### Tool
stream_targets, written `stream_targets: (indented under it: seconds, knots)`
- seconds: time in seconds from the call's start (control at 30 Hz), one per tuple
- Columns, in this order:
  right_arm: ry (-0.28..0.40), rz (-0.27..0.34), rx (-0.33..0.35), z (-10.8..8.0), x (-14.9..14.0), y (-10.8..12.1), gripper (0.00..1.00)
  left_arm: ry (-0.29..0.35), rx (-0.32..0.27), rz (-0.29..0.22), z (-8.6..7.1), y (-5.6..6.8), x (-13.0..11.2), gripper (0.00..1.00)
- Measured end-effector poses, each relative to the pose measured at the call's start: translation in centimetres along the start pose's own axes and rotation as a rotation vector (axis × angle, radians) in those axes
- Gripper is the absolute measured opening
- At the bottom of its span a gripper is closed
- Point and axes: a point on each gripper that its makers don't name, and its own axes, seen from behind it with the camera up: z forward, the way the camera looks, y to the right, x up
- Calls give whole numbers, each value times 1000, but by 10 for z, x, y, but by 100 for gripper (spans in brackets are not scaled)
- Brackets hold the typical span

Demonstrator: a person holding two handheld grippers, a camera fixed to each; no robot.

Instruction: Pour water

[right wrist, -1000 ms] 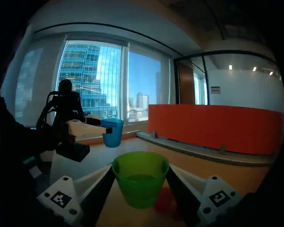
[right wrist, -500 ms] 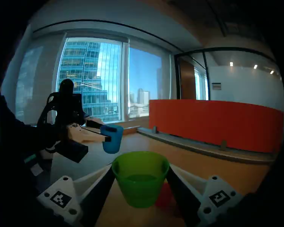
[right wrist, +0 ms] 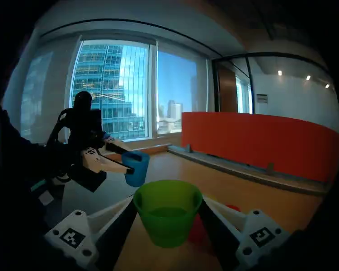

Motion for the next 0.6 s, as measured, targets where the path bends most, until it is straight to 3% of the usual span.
stream_targets:
  seconds: [0.3, 0.6]
  knots:
    - [-57, -10, 17, 1, -18, -3, 91, -71, -12, 42, 5, 3, -18, 87]
    - [-96, -11, 23, 0, -32, -2, 91, -117, -17, 45, 6, 2, -33, 87]
